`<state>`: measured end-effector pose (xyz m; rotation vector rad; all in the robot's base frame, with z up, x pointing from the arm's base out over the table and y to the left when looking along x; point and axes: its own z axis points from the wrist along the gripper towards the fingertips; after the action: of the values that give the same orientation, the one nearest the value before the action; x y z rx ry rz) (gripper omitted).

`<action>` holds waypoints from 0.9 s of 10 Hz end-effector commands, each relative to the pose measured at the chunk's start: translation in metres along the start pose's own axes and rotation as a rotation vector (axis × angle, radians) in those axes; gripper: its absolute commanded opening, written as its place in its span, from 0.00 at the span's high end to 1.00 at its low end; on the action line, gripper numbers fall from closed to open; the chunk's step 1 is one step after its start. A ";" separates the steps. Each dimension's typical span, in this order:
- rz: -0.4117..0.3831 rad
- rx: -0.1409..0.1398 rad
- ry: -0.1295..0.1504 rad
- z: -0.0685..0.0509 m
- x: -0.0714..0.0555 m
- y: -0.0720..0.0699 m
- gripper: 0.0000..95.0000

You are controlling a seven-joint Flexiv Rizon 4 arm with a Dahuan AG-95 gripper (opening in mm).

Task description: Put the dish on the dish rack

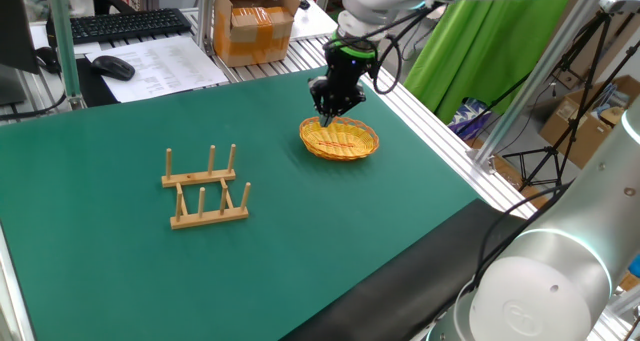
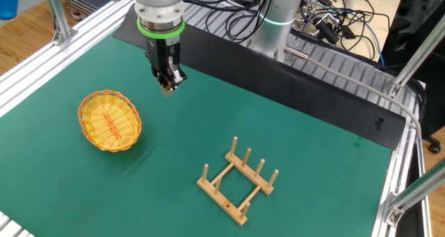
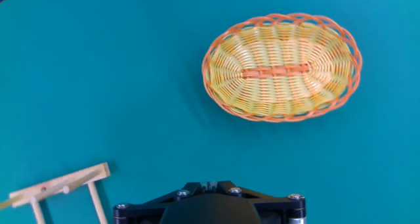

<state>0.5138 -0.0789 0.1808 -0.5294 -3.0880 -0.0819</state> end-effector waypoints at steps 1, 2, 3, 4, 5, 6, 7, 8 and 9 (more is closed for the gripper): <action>-0.189 0.069 0.001 -0.003 0.001 0.000 1.00; -0.227 0.075 0.002 -0.004 -0.001 0.000 1.00; -0.284 0.082 0.000 -0.005 -0.005 0.000 1.00; -0.335 0.081 -0.006 -0.008 -0.010 0.001 1.00; -0.380 0.082 -0.010 -0.010 -0.017 0.001 1.00; -0.414 0.081 -0.013 -0.011 -0.024 0.000 1.00; -0.447 0.081 -0.019 -0.011 -0.032 -0.003 1.00; -0.471 0.081 -0.035 -0.009 -0.039 -0.006 1.00; -0.513 0.096 -0.069 -0.005 -0.050 -0.014 1.00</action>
<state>0.5507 -0.1025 0.1867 0.1973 -3.1658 0.0607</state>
